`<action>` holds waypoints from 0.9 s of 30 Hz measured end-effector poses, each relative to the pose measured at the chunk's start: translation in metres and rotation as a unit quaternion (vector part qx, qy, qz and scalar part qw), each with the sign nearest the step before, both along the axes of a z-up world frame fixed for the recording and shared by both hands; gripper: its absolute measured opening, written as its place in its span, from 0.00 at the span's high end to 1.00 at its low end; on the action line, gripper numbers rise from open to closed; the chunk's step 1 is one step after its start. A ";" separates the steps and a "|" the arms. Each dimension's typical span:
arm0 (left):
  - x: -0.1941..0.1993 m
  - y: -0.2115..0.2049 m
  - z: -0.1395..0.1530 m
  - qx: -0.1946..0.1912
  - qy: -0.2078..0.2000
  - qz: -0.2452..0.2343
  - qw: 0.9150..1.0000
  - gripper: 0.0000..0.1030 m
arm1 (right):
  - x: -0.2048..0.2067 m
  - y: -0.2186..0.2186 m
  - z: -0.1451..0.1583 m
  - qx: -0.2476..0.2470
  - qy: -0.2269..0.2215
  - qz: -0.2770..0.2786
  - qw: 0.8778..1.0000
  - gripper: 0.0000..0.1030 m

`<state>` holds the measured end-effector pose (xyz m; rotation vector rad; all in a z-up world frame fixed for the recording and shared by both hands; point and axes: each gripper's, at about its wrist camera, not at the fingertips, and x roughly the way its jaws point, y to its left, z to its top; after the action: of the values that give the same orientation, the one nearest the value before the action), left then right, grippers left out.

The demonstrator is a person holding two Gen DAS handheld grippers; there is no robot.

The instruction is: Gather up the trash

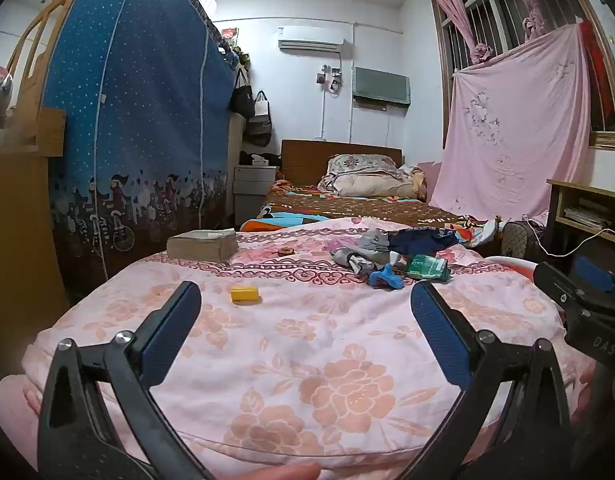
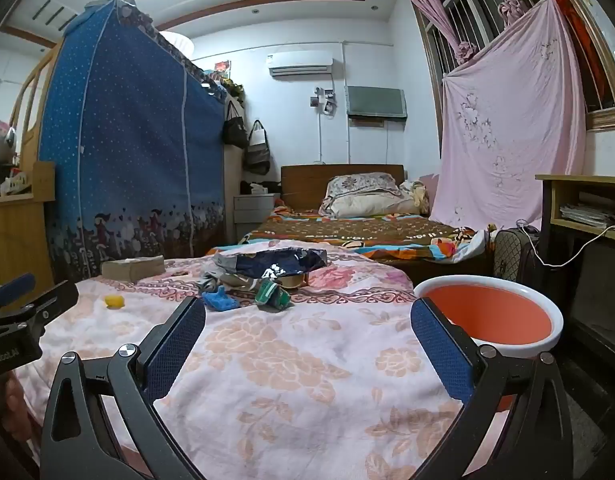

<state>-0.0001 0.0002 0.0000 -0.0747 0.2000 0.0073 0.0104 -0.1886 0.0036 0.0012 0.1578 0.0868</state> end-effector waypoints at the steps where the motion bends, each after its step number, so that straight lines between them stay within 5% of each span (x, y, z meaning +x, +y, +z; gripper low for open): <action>1: 0.000 0.000 0.000 0.000 0.000 0.000 1.000 0.11 | 0.000 0.000 0.000 -0.001 0.003 0.000 1.000 0.00; 27: -0.002 0.003 0.001 0.005 -0.001 0.002 1.000 0.11 | 0.002 0.000 -0.001 0.001 0.003 0.000 1.000 0.00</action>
<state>-0.0016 0.0035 0.0011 -0.0649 0.1978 0.0124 0.0120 -0.1885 0.0022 0.0031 0.1642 0.0870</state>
